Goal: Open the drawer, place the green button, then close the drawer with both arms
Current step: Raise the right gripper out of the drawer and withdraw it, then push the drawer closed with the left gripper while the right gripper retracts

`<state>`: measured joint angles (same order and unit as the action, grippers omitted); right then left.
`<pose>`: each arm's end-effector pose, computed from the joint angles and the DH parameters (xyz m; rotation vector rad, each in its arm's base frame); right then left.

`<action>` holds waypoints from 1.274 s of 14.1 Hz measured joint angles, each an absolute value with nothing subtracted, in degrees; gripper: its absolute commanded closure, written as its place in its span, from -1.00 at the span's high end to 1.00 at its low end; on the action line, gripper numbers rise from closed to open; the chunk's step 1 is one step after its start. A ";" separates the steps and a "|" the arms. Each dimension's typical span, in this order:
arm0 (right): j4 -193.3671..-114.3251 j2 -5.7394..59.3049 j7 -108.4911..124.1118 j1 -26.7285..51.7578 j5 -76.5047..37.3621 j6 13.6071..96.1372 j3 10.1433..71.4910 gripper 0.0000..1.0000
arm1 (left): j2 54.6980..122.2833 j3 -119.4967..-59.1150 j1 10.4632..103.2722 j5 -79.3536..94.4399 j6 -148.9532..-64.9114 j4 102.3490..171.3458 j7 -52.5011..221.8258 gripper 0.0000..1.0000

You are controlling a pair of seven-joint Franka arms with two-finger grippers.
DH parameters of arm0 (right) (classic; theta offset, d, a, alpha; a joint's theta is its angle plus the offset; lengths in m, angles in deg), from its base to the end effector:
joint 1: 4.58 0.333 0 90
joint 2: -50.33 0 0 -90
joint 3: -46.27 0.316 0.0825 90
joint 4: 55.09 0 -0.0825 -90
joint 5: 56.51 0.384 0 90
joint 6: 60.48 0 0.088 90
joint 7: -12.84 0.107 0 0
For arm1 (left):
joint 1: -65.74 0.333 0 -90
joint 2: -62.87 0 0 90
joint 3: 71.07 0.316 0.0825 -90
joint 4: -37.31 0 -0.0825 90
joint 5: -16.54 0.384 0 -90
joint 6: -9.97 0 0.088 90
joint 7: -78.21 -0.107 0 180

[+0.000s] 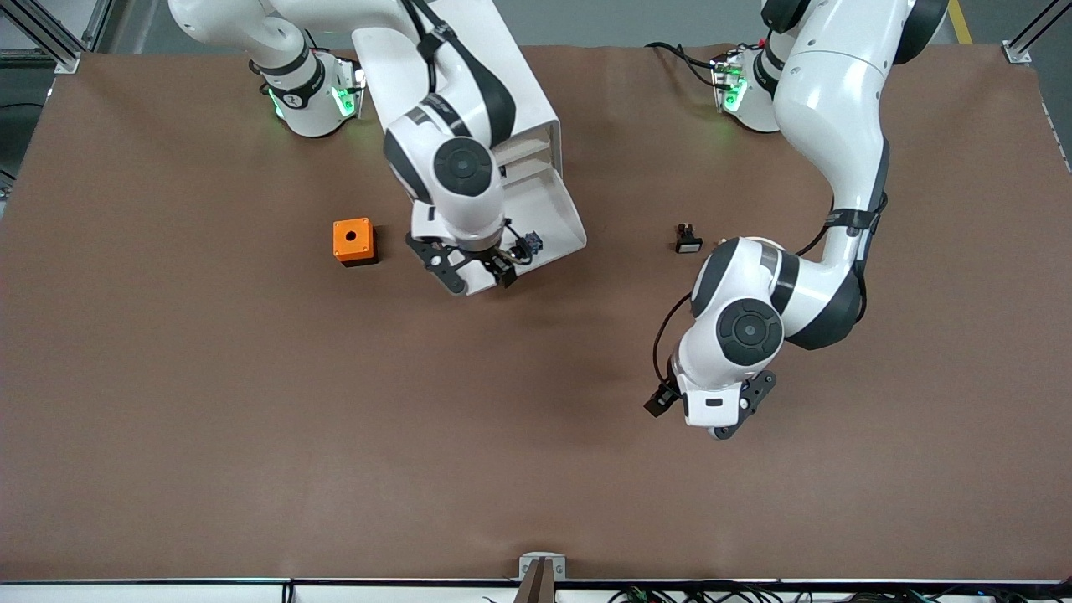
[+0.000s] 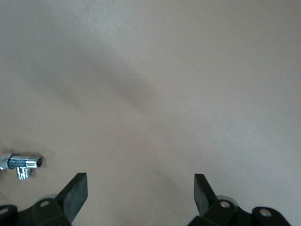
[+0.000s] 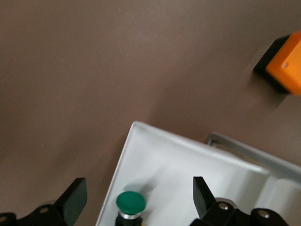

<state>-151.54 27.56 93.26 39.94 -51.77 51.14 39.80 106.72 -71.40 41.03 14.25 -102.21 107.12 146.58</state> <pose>0.5017 0.4084 0.3607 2.8205 -1.1414 -0.1412 0.6775 -0.3181 0.3160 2.9003 1.1810 -0.0743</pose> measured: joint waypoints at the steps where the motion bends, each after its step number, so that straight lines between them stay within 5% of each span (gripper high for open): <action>1: -151.51 29.15 89.87 38.28 -51.77 48.88 39.75 1.00 | 106.72 -72.17 41.00 14.25 -102.21 107.17 146.58 0.99; 10: -151.52 40.30 53.09 18.36 -51.85 35.52 39.39 1.00 | 106.78 -75.66 32.62 15.28 -102.21 108.61 146.67 0.99; 18: -148.68 43.38 25.18 3.98 -51.88 29.98 39.37 1.00 | 110.02 -75.70 22.74 20.09 -102.31 109.79 149.13 0.99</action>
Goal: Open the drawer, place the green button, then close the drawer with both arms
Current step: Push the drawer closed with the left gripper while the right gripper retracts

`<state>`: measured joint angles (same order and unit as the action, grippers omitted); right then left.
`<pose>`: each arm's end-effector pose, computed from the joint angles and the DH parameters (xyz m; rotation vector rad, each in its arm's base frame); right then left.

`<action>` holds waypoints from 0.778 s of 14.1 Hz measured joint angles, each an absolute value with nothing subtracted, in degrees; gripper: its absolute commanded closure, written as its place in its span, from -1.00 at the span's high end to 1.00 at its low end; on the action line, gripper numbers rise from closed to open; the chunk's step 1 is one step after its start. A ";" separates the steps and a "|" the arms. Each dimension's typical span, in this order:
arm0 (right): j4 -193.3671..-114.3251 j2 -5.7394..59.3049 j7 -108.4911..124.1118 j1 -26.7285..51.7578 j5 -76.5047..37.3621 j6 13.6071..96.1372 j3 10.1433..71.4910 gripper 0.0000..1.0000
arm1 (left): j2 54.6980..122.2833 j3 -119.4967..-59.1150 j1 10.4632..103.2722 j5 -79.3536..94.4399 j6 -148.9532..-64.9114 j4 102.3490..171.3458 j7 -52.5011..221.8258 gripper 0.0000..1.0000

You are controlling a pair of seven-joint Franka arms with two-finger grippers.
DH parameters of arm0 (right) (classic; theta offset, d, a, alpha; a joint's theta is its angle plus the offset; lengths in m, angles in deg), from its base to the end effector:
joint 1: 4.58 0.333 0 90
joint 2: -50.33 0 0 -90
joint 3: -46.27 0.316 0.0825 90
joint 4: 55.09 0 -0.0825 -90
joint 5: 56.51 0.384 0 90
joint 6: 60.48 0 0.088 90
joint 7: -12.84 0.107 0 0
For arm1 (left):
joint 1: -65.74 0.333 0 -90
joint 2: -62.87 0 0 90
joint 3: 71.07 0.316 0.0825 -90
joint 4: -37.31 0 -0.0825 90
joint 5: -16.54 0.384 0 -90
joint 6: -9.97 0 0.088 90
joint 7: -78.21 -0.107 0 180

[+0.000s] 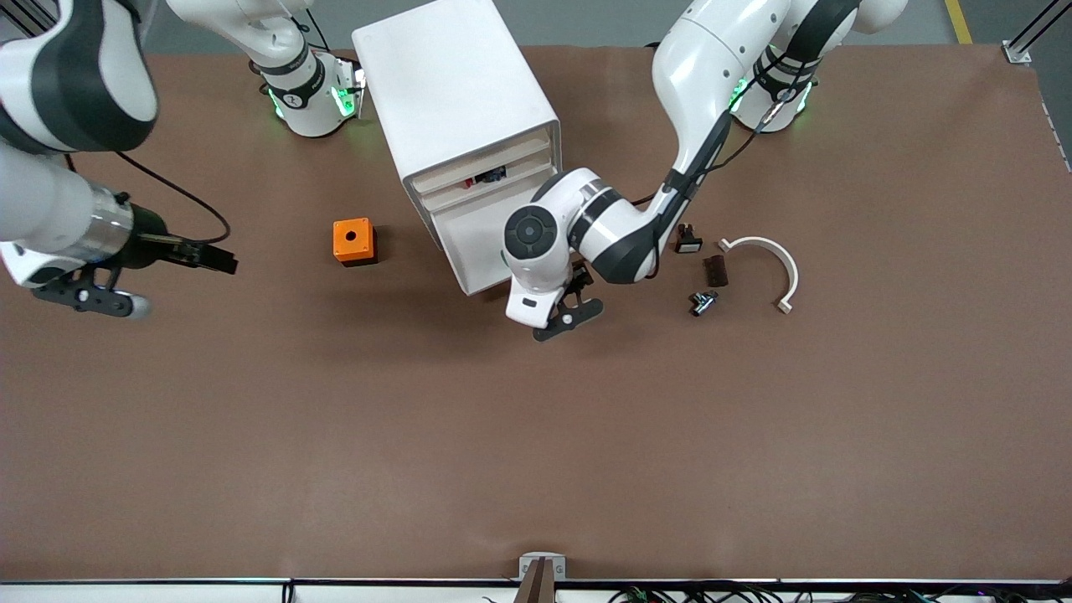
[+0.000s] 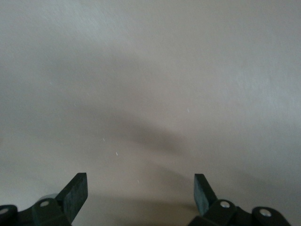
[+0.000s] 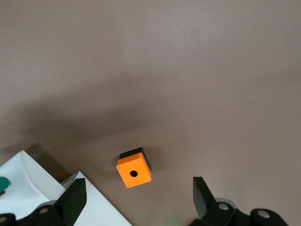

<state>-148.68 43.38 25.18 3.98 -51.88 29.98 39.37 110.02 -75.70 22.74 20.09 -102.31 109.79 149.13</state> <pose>0.5800 0.0287 0.5275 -3.0701 0.2996 0.2810 0.5095 -0.5313 0.2531 -2.9734 -0.6049 0.1041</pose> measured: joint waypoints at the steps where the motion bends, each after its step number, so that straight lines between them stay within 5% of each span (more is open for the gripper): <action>1: -148.18 43.40 22.73 2.76 -52.00 29.87 39.36 1.00 | 110.01 -75.71 22.04 20.09 -102.41 109.79 149.13 0.99; 11: -145.48 43.58 10.36 -3.82 -52.83 28.85 39.35 1.00 | 111.59 -75.95 18.00 15.57 -107.29 110.62 149.17 0.99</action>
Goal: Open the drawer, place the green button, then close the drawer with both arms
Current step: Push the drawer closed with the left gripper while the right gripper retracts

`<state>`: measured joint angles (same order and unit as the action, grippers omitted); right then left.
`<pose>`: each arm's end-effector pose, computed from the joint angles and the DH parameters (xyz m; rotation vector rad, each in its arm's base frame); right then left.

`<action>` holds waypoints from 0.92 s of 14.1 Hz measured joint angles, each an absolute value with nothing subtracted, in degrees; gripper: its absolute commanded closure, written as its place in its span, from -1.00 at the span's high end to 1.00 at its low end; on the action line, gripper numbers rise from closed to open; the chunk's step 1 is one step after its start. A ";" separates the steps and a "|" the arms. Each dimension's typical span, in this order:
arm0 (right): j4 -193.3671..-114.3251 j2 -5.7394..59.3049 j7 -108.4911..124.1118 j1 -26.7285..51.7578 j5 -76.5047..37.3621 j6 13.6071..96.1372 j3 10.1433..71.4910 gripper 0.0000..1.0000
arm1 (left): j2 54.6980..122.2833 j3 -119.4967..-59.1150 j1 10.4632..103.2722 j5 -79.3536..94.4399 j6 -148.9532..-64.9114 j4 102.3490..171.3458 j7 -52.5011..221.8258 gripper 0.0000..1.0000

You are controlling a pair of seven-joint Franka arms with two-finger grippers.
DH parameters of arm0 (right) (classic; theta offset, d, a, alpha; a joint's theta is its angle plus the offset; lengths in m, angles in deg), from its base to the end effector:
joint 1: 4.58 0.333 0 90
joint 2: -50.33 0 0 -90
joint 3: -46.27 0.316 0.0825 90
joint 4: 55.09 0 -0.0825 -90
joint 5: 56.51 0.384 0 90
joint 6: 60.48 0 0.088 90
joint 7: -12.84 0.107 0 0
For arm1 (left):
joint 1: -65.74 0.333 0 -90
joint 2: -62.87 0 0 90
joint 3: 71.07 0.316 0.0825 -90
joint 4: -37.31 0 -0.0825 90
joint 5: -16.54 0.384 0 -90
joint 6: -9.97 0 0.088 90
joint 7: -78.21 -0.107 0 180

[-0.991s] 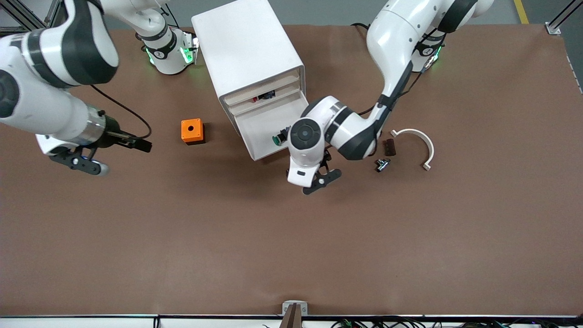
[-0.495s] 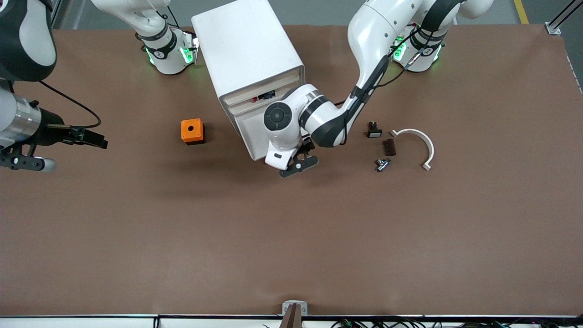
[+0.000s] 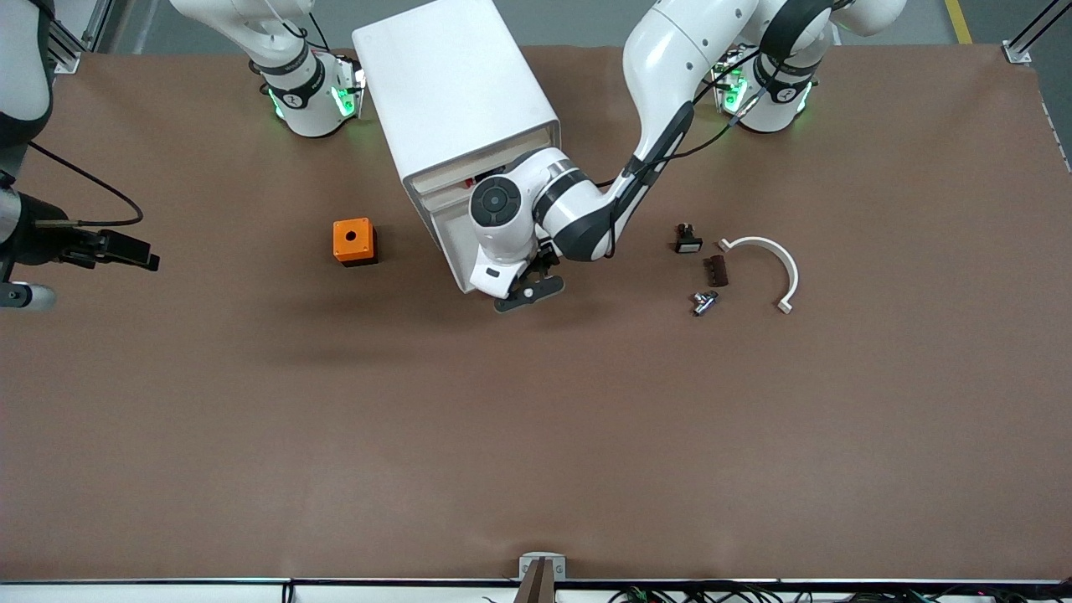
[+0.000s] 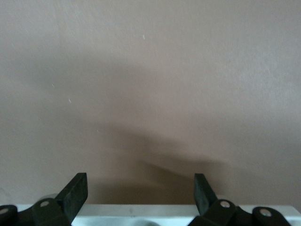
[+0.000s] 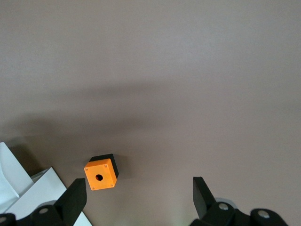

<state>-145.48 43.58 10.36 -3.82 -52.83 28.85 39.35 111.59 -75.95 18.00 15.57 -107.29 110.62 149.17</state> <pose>0.5806 -0.0521 0.5539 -3.0732 0.1045 0.2021 0.4605 -0.5795 0.2334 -3.0551 -0.5477 0.1685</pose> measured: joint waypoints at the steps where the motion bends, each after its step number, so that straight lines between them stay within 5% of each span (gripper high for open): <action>1: -144.76 43.70 9.96 -4.16 -53.03 28.47 39.35 1.00 | 111.58 -75.95 17.98 13.94 -107.35 110.65 149.17 0.99; 13: -143.43 43.99 8.34 -4.29 -55.86 27.72 40.22 1.00 | 111.58 -77.71 16.99 -4.90 -107.36 112.35 149.17 0.99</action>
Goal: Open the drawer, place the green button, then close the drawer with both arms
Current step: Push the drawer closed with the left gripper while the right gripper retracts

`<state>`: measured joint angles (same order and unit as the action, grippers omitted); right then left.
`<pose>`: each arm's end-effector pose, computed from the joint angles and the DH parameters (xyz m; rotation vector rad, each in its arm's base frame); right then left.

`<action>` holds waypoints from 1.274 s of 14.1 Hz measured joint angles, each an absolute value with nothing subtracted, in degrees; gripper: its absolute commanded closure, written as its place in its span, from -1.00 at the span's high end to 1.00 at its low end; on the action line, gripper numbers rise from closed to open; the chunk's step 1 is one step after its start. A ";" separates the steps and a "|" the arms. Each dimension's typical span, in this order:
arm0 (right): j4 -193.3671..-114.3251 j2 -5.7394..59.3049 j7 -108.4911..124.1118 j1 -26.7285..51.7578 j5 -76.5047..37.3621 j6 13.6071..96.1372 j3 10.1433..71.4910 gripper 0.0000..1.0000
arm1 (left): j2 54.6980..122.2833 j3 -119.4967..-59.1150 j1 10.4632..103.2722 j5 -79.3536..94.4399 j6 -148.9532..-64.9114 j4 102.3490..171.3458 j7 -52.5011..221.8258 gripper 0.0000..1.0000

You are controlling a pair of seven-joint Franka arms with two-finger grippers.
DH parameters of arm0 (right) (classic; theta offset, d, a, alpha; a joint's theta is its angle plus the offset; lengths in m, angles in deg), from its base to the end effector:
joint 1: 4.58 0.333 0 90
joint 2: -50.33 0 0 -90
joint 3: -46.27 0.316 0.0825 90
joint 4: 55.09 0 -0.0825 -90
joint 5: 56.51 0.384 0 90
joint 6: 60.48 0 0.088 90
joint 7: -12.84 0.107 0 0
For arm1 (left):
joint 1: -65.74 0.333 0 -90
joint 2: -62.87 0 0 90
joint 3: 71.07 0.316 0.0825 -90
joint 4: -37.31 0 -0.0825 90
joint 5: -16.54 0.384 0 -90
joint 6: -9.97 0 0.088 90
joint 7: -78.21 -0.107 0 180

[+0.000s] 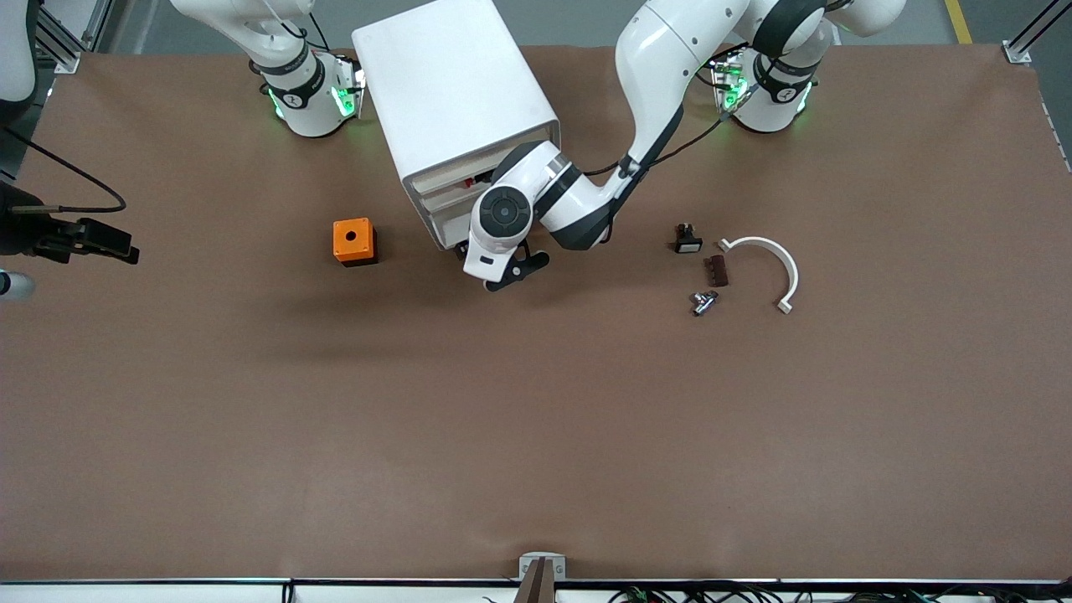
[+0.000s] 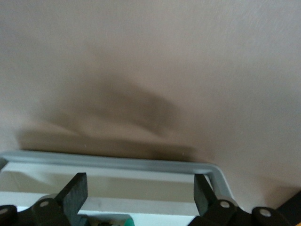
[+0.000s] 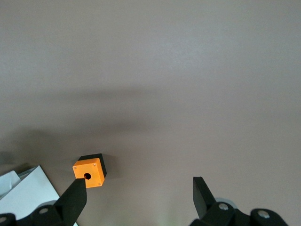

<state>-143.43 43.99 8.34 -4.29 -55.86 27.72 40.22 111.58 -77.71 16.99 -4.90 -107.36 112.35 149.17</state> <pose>0.5791 -0.0540 0.5729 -3.1267 0.0348 0.1754 0.4174 -0.6057 0.2264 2.8946 0.7378 -0.6299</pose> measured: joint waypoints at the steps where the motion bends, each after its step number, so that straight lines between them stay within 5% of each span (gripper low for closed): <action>1: -143.43 43.98 7.63 -4.72 -55.89 27.65 40.08 1.00 | 111.58 -77.85 16.94 -5.78 -107.36 112.55 149.17 0.99; 18: -141.06 43.94 5.69 -5.96 -56.68 27.29 40.18 1.00 | 111.23 -78.82 17.76 -11.33 -107.56 113.81 149.10 0.99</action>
<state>-141.06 43.94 5.69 -5.96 -56.68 27.29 40.18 111.23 -78.82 17.76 -11.33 -107.56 113.81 149.10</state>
